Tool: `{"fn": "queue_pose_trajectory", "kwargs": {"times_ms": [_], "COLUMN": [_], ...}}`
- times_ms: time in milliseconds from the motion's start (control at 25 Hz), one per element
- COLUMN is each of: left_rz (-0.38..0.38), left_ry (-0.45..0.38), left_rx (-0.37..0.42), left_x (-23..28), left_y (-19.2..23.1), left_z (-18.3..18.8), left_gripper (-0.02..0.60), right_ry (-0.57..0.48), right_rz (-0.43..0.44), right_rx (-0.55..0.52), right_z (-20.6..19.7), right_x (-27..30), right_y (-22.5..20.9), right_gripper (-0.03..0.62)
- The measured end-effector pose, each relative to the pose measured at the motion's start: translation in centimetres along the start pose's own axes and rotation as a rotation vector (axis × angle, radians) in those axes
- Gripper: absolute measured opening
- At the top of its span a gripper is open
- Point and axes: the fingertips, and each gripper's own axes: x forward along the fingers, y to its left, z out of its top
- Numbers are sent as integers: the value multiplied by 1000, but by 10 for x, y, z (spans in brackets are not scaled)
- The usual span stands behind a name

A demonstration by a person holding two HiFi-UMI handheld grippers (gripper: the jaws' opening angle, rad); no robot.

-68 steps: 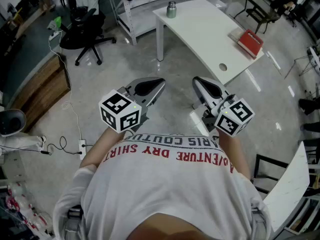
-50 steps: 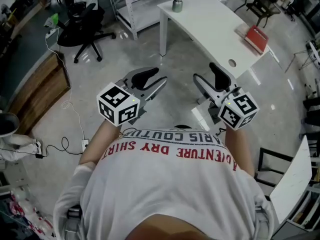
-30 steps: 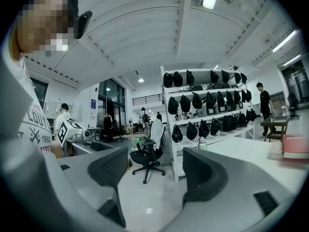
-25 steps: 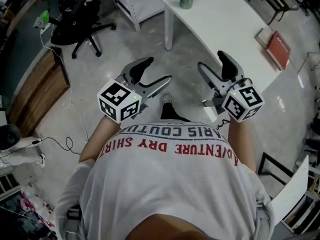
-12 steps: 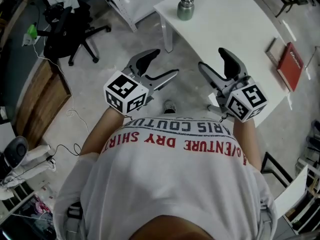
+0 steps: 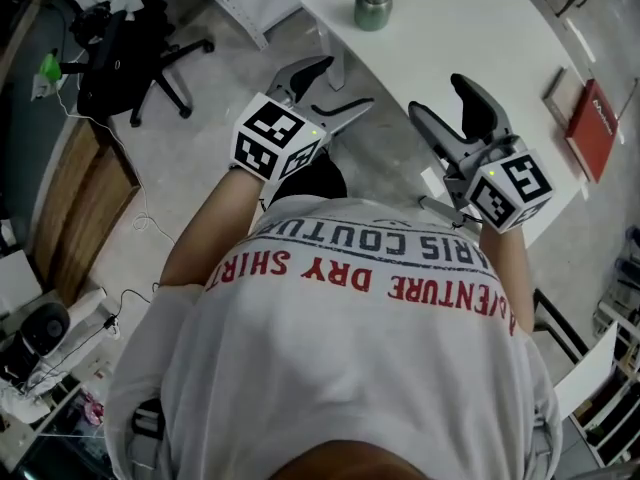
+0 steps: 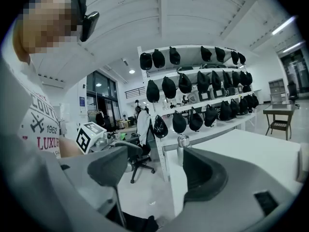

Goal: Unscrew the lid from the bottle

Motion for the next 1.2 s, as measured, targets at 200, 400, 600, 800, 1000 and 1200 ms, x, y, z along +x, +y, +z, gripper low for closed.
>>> {"fn": "queue_pose_trajectory", "kwargs": {"times_ms": [200,400,600,800,1000,1200], "left_rz": [0,-4,-2,-14,-53,-103], "left_ry": [27,46,95,129,121,126], "left_rx": [30,19,16,43,42,75], "left_x": [33,70,105,136,159,173], "left_y": [30,65,101,119,133,133], "left_z": [-3,-2,-14,-22,-18,-16], "left_gripper": [367,367,367,367,367,367], "right_ry": [-9,-14,-7,-1,11,23], "right_rz": [-17,-52,-83,-105,-119,-113], "right_rx": [4,39,74,106,120,124], "right_z": [2,9,8,4,7,5], "right_x": [19,35,57,72,86,98], "right_y": [-15,-39,-63,-82,-100,-109], "right_gripper": [337,337,337,337,337,337]}}
